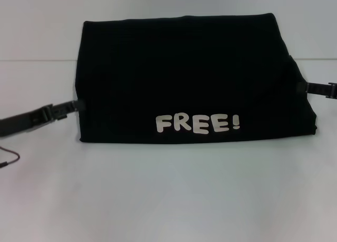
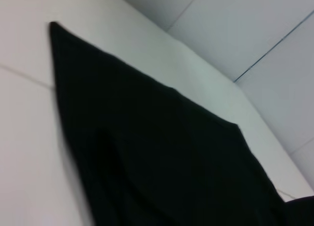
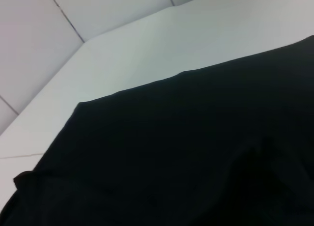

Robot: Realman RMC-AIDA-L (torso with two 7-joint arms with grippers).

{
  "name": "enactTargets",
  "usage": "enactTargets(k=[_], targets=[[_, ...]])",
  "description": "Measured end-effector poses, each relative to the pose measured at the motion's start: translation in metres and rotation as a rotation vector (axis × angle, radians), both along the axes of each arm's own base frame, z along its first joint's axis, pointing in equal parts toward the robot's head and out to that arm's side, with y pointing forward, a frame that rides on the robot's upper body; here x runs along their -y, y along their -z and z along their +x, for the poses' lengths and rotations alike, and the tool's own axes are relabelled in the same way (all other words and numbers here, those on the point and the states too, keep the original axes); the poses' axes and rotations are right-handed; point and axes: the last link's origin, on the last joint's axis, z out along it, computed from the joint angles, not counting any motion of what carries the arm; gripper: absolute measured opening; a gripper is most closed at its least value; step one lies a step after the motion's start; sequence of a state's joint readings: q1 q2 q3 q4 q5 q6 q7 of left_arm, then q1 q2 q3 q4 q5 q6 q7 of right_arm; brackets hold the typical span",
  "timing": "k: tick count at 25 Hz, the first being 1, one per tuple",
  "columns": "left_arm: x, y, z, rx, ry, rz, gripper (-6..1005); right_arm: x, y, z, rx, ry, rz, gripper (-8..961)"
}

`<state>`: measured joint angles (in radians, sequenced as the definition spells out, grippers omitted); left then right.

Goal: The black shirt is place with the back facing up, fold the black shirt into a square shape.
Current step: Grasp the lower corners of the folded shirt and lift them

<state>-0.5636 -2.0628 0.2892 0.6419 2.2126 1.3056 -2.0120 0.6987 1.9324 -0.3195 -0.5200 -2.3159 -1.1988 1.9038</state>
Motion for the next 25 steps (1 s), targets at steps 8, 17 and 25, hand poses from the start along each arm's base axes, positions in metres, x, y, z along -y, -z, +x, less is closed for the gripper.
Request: enactTargets(k=[8,17,25], targets=[[-0.003,0.023,-0.008,-0.069,-0.081,-0.059,749,-0.002,0.000,-0.002,-0.001,0.000,0.001,732],[-0.007,0.039,-0.001,-0.116,-0.055,-0.095,719,-0.003,0.001,-0.003,0.002,0.003,0.005,732],[-0.008,0.043,0.002,-0.137,-0.036,-0.112,692,0.000,0.002,0.002,0.006,0.016,0.007,732]])
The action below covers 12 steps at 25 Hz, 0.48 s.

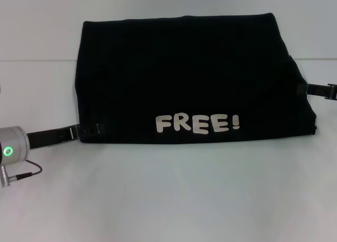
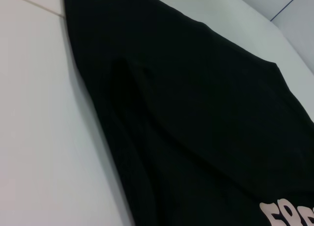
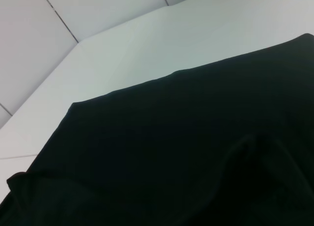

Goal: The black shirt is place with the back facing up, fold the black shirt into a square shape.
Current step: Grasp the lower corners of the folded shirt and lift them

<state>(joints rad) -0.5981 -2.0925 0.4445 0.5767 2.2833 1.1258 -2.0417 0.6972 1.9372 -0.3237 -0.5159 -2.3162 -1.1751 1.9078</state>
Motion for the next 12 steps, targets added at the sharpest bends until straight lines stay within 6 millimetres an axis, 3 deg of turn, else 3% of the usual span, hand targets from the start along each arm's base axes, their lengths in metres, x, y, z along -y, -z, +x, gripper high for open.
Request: enactTargets(k=[12], targets=[[-0.0071,0.0061,0.0009,-0.107,0.029,-0.023,652,0.0002,0.0001,0.0004,0.002,0.002,0.000,732]])
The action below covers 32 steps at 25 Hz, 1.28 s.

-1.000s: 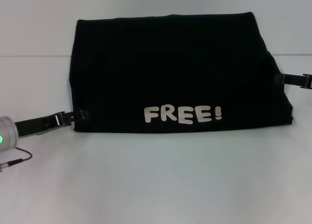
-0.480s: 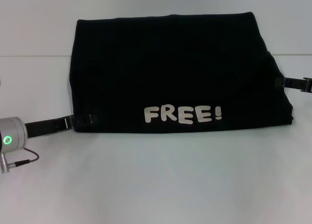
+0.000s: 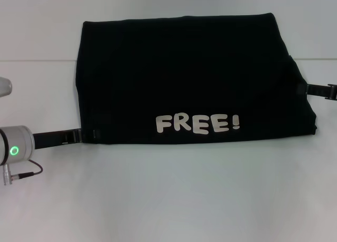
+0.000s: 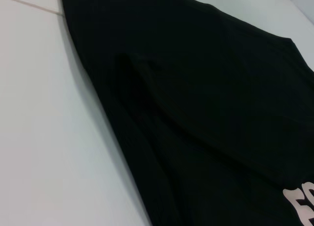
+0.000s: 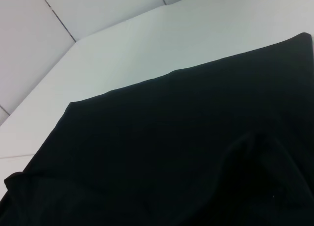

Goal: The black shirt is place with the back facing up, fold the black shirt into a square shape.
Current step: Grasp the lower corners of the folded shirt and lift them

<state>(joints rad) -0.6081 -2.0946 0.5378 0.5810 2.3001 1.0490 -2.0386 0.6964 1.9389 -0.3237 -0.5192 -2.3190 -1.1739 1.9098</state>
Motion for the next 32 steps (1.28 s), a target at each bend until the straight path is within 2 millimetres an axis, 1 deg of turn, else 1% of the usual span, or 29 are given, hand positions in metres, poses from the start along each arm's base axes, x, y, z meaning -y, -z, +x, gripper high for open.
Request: enactTargets(k=[6,11,14,17,22,28,32], targets=[[0.000,-0.001,0.000,-0.005,0.002,0.001,442,0.000,-0.002,0.000,0.002,0.000,0.001,726],[0.000,-0.001,0.000,-0.009,0.003,0.001,206,0.000,-0.002,0.002,0.016,0.001,-0.006,715],[-0.001,-0.002,0.001,-0.009,0.009,-0.002,105,0.001,-0.003,0.005,0.040,0.009,-0.027,708],[0.000,-0.005,0.003,-0.003,0.023,-0.010,4,0.001,-0.006,0.011,0.081,0.055,-0.052,702],[0.001,-0.006,0.006,0.006,0.040,-0.025,3,0.003,-0.007,0.020,0.134,0.109,-0.084,691],[0.001,-0.007,0.006,0.005,0.042,-0.024,3,0.007,0.008,0.019,0.141,0.107,-0.125,677],[0.001,-0.007,0.006,0.005,0.043,-0.024,3,0.008,0.013,0.018,0.148,0.104,-0.133,668]])
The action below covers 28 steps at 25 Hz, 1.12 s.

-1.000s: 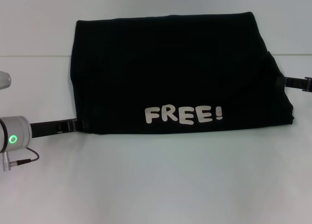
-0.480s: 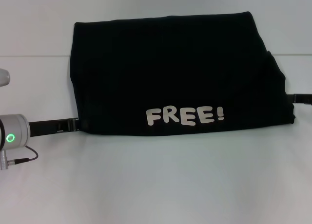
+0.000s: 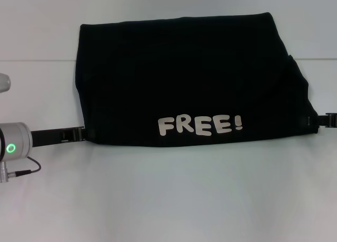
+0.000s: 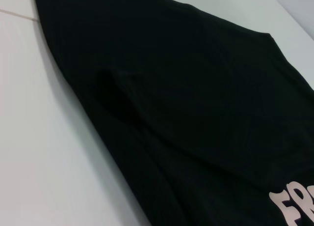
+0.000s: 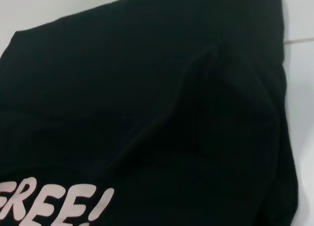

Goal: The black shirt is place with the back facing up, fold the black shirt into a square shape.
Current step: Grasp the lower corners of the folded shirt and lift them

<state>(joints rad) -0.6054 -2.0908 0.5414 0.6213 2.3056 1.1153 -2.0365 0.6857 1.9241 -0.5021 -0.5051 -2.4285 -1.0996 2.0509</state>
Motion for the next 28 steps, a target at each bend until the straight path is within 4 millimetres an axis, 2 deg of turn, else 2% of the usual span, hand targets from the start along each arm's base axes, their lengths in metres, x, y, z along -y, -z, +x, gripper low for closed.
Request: enactTargets(k=[6,11,14,20,25,28], targets=[[0.001,0.000,-0.001,-0.004,0.003,-0.001,4,0.002,0.008,0.001,0.013,-0.002,-0.001,655],[0.002,0.000,-0.002,-0.004,0.001,0.000,4,0.005,0.009,0.004,0.009,0.001,-0.005,434],[0.002,0.000,-0.003,-0.006,0.000,0.001,4,0.007,0.008,0.005,0.008,-0.001,-0.007,187],[0.007,0.001,-0.002,0.013,0.004,-0.018,4,0.017,0.005,0.007,-0.019,-0.025,-0.036,87],[0.026,-0.008,-0.002,0.072,0.027,-0.075,3,0.033,-0.005,0.016,-0.045,-0.028,-0.052,3],[0.041,-0.013,-0.002,0.118,0.037,-0.119,3,0.049,-0.011,0.023,-0.057,-0.035,-0.078,1]])
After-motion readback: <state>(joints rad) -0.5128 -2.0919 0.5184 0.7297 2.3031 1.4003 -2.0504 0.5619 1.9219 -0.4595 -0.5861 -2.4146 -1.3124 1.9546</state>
